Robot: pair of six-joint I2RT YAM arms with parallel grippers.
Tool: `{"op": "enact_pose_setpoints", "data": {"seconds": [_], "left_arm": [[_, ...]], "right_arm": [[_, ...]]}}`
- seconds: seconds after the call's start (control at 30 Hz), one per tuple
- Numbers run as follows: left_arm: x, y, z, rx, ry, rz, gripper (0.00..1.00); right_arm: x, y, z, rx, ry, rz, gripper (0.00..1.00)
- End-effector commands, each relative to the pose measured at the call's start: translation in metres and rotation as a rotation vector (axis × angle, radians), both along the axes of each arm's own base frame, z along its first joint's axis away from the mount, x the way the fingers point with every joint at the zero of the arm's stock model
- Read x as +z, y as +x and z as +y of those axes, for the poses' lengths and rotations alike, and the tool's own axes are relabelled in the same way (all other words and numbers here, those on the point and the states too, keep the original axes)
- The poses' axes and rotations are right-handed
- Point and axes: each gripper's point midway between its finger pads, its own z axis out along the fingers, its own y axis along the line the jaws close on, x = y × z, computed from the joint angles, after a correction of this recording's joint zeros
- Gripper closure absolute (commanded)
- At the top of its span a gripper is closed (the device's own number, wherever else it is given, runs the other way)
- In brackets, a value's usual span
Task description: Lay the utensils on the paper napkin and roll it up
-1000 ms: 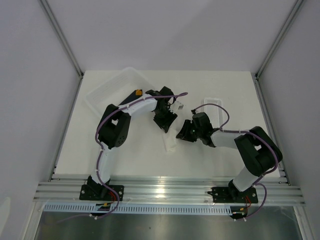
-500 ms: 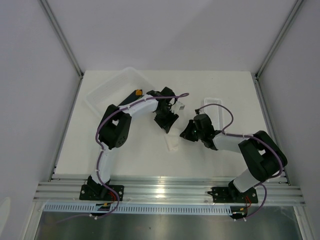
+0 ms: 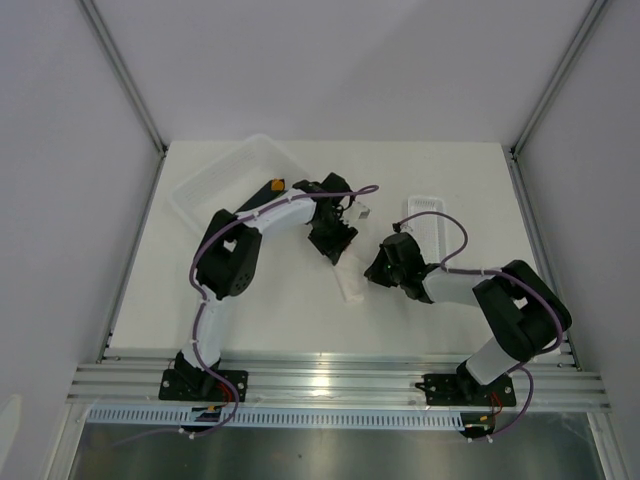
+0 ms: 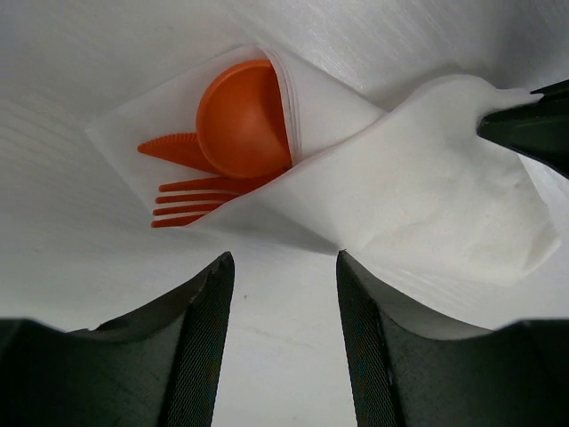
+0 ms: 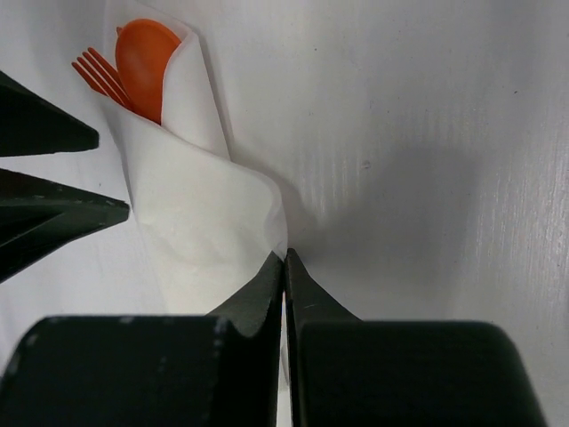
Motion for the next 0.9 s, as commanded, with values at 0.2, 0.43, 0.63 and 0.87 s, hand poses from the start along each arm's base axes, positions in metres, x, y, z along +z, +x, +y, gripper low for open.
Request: {"op": "enact_pose_setpoints", "data": {"seconds": [0.2,0.43,0.63,0.87], "left_arm": [[0.068,-0.003,-0.025,-0.098,-0.127,-0.140,0.50],[0.051,-0.020,-0.050,-0.202,-0.137,-0.087,0.56],[0.021,-0.014,-0.042,-0.253,-0.039,-0.040,0.58],[-0.006,-0.012,-0.037,-0.263,0.024,-0.004,0.55]], "right_arm": [[-0.013,-0.004,-0.020,-0.054,-0.093,0.026,1.00],[-0.008,-0.004,-0.018,-0.053,-0.078,0.019,1.00],[-0.002,-0.004,-0.013,-0.047,-0.045,0.011,1.00],[0.005,-0.006,-0.012,-0.044,-0.026,0.004,0.94]]}}
